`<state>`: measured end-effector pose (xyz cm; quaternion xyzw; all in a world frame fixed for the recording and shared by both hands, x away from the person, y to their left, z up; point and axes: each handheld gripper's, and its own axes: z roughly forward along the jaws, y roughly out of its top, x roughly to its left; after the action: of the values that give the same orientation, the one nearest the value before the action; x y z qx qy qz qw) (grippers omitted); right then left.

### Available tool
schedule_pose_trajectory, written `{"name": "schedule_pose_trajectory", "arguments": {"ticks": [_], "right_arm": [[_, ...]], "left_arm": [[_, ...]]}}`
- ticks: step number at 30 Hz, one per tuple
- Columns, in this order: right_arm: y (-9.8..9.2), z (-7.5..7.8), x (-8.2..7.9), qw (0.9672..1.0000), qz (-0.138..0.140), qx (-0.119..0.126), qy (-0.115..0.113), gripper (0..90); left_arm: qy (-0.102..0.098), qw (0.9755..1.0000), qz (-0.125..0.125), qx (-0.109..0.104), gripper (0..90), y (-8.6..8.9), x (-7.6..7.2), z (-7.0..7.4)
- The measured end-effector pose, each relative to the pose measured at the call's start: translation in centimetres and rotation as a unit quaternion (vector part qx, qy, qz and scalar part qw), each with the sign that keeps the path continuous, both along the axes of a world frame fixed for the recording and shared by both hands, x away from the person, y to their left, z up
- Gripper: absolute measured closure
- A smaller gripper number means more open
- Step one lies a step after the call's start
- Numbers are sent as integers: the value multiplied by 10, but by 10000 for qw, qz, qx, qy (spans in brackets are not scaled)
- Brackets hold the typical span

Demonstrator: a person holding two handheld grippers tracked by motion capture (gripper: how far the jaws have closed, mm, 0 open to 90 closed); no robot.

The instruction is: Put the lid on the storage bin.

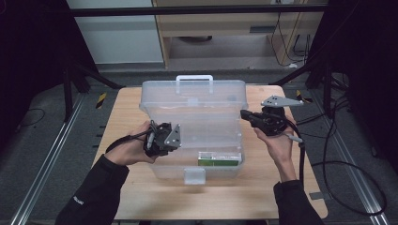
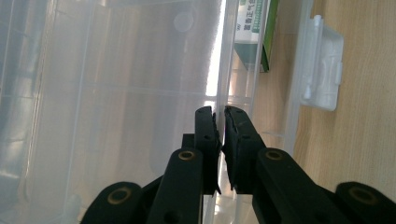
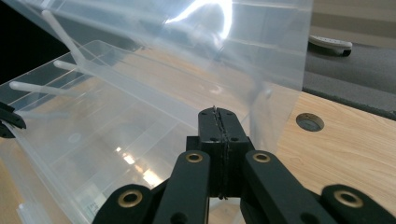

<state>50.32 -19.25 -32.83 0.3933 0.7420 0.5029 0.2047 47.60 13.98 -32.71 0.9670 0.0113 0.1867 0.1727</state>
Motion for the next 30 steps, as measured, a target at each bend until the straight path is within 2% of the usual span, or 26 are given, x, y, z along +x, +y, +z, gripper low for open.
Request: {"name": "schedule_pose_trajectory", "arguments": {"ticks": [3, 6, 9, 12, 14, 18, 21, 22, 26, 29, 30], "right_arm": [[0, -1, 0, 10000, 21, -10, 27, 900], [0, -2, -1, 10000, 31, 4, 16, 900], [-1, -3, -2, 10000, 69, 19, 49, 900], [-1, -4, -3, 10000, 81, 9, 42, 900], [-1, -4, -3, 9999, 92, 17, 52, 900], [-1, -6, -4, 9999, 108, 4, 57, 900], [-1, -6, -6, 9999, 115, -3, 53, 900], [-1, -7, -6, 9999, 116, -11, 54, 900], [-1, -7, -7, 9999, 148, -37, 68, 900], [-1, -7, -8, 9998, 148, -71, 68, 900], [-1, -7, -8, 9998, 159, -72, 78, 900]], "left_arm": [[-45, 10000, 3, -12, 836, 0, -1, -1], [-8, 10000, 47, -41, 830, 1, -1, -1], [6, 9998, 143, -145, 806, 2, -1, 0], [131, 9982, 309, -500, 794, 6, -1, 2], [171, 9962, 344, -782, 795, 10, -3, 8], [109, 9932, 406, -1086, 785, 19, -9, 19], [65, 9887, 597, -1377, 813, 27, -11, 23], [51, 9878, 642, -1419, 822, 29, -12, 24], [-38, 9812, 921, -1694, 891, 42, -11, 25], [-50, 9775, 1086, -1806, 893, 51, -9, 21], [-26, 9771, 1117, -1810, 893, 53, -9, 20]]}}
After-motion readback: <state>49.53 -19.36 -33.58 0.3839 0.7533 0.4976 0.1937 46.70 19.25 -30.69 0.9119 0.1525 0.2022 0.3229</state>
